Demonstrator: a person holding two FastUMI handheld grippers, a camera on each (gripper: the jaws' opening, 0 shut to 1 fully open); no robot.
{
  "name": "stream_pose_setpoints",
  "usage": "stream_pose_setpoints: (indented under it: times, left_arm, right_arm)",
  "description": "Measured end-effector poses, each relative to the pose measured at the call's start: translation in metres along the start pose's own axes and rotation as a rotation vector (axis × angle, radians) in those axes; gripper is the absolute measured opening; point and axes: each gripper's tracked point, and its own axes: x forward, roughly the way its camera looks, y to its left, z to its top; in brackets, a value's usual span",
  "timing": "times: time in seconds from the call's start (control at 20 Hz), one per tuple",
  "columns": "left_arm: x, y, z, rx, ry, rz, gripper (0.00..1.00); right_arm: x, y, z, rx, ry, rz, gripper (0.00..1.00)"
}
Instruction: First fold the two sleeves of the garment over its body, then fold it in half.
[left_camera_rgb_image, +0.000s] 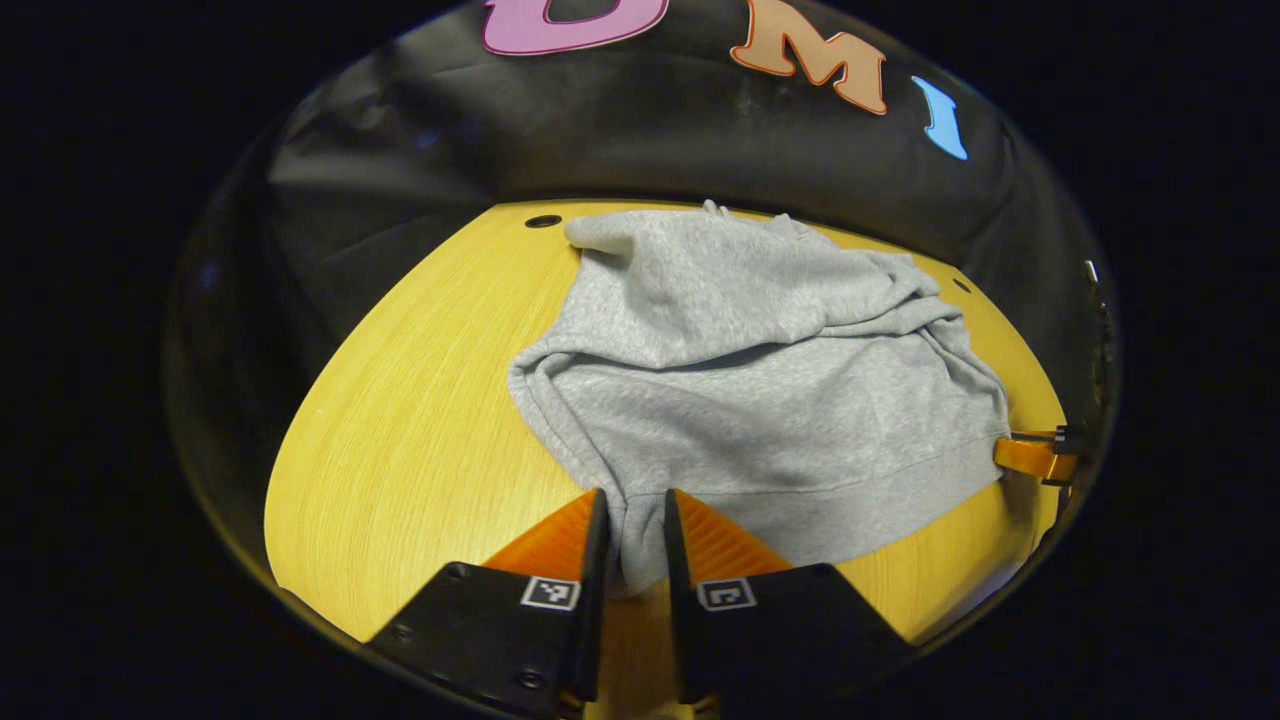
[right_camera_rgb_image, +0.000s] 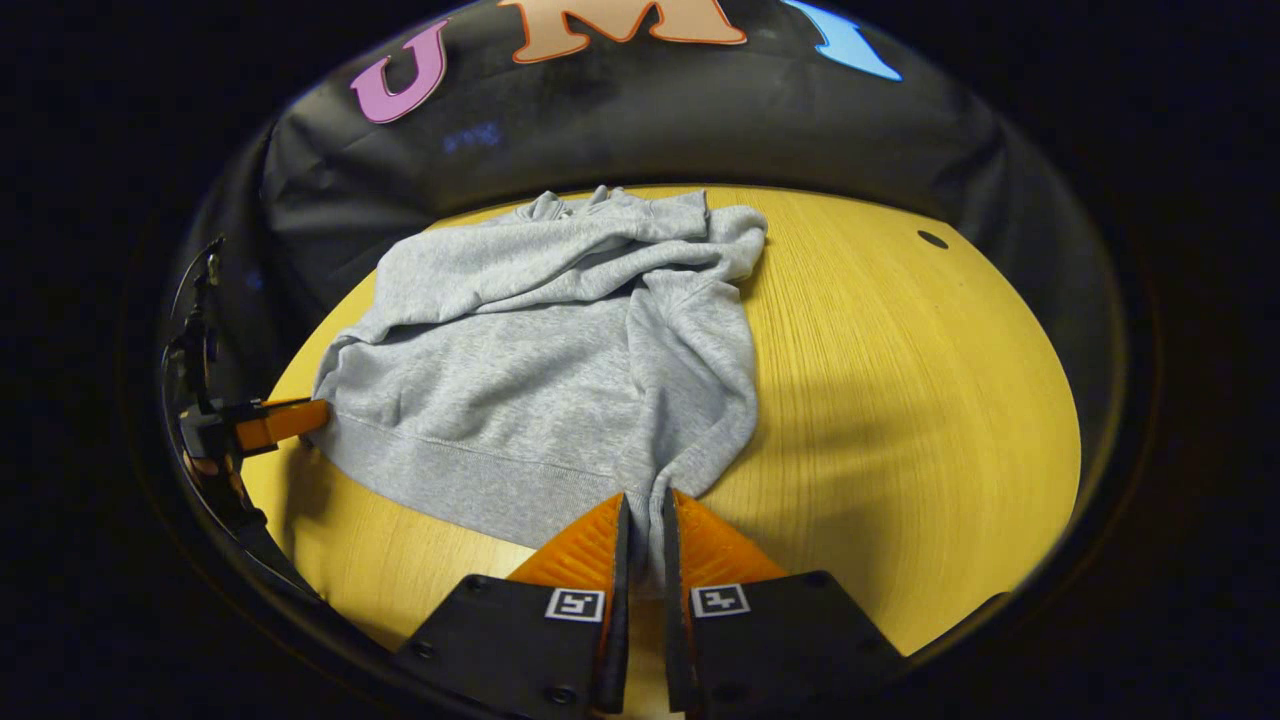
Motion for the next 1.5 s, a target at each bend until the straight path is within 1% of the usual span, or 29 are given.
stream_pose_setpoints:
  times: [0.05,0.1,0.15,0.2,0.3,0.45,0.55,0.75,0.95,1.05,1.15,1.2,1.35,1.5]
  left_arm:
    - [0.000,-0.001,0.001,-0.003,0.006,-0.008,0.16]
    - [0.000,-0.002,0.001,-0.006,0.024,-0.012,0.08]
    - [0.000,-0.001,0.000,-0.012,0.035,-0.016,0.02]
    - [-0.002,-0.001,-0.001,-0.008,0.052,-0.018,0.00]
    - [-0.005,0.002,-0.005,0.003,0.069,-0.015,0.00]
    - [-0.016,0.005,-0.013,-0.007,0.086,-0.016,0.00]
    - [-0.015,0.004,-0.011,-0.020,0.091,-0.023,0.01]
    - [-0.017,0.004,-0.011,-0.026,0.119,-0.030,0.00]
    - [-0.017,0.005,-0.007,-0.047,0.141,-0.035,0.00]
    - [-0.020,0.004,0.000,-0.050,0.132,-0.035,0.00]
    - [-0.027,0.002,0.010,-0.057,0.118,-0.042,0.00]
    - [-0.028,0.002,0.018,-0.062,0.107,-0.047,0.01]
    - [-0.028,-0.001,0.048,-0.082,0.069,-0.063,0.00]
    - [-0.030,-0.001,0.077,-0.094,0.029,-0.077,0.00]
  right_arm:
    - [0.002,-0.001,0.000,0.029,0.017,0.006,0.13]
    - [0.001,-0.001,0.001,0.059,0.033,0.008,0.12]
    - [0.000,-0.001,0.001,0.088,0.045,0.006,0.12]
    - [-0.001,-0.001,0.002,0.104,0.054,0.009,0.12]
    - [-0.007,0.000,0.000,0.119,0.063,0.022,0.12]
    - [-0.016,0.002,-0.001,0.129,0.065,0.049,0.12]
    - [-0.017,0.001,0.001,0.122,0.074,0.058,0.12]
    - [-0.021,0.001,0.003,0.099,0.093,0.072,0.12]
    - [-0.023,0.002,0.010,0.105,0.115,0.090,0.12]
    - [-0.028,0.005,0.017,0.115,0.099,0.105,0.12]
    - [-0.035,0.010,0.031,0.155,0.075,0.134,0.12]
    - [-0.039,0.012,0.041,0.180,0.064,0.151,0.12]
    - [-0.045,0.015,0.072,0.252,0.025,0.187,0.12]
    - [-0.050,0.014,0.101,0.301,-0.013,0.216,0.11]
